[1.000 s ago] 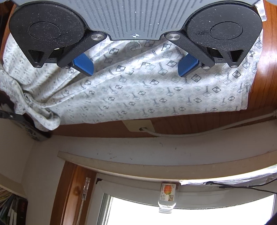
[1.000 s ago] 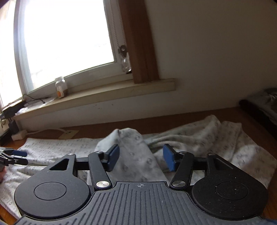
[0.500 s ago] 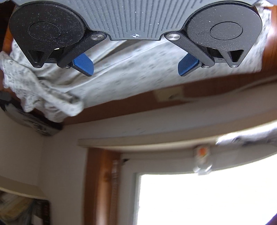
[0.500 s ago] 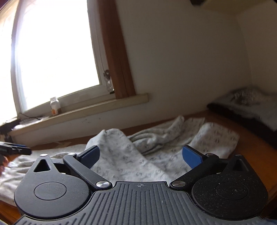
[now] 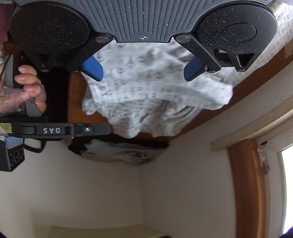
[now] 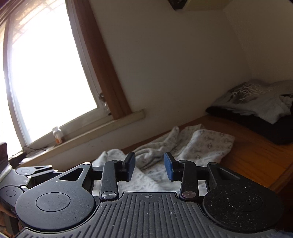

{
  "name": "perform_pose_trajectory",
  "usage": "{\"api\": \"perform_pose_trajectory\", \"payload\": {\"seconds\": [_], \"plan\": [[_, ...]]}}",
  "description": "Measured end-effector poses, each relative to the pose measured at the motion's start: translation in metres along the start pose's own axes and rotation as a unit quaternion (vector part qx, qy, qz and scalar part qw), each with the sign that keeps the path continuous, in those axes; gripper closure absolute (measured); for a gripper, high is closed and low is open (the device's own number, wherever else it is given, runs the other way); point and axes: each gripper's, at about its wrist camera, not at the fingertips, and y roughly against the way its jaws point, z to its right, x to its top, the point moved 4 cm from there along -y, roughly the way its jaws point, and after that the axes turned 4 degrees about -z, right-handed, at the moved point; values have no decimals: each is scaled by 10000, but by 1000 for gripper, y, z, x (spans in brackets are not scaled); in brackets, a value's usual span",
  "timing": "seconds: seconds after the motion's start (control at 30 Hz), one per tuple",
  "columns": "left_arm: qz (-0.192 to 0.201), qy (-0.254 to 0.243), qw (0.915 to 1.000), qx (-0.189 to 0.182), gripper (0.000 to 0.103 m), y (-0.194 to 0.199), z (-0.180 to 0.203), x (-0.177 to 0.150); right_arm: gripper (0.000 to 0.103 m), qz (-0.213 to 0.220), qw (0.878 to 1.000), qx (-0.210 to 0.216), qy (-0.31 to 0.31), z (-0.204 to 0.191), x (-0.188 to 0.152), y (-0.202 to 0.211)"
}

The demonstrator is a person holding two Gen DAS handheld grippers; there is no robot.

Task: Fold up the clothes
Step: 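Move the left gripper to the blanket end and pinch its edge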

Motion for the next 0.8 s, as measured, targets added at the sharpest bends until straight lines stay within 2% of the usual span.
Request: {"api": "perform_pose_trajectory", "payload": {"seconds": [0.07, 0.17, 0.33, 0.43, 0.57, 0.63, 0.7, 0.77, 0.8], "plan": [[-87, -82, 9999, -113, 34, -6, 10, 3, 66, -60, 10000, 38, -33, 3, 0, 4], [-102, -191, 9994, -272, 42, -8, 24, 4, 66, -114, 9999, 38, 89, 3, 0, 9], [-265, -403, 9981, -377, 37, -19, 44, -1, 66, -123, 9998, -41, 176, 2, -2, 11], [-363, -472, 9973, -439, 23, -26, 51, -6, 65, -128, 9997, -92, 200, 2, -4, 11], [-447, -588, 9963, -443, 22, -33, 57, -9, 61, -109, 9997, -121, 168, 4, -4, 11], [-481, -663, 9960, -352, 31, -38, 57, -7, 60, -78, 9997, -136, 164, 4, -3, 12], [-511, -633, 9962, -318, 47, -41, 54, -5, 60, -54, 9998, -121, 173, 3, -2, 14], [-516, -565, 9965, -339, 56, -42, 49, -4, 60, -35, 9997, -89, 206, 2, -1, 15], [-512, -525, 9967, -362, 66, -42, 47, -3, 60, -30, 9997, -87, 210, 1, -2, 14]]}}
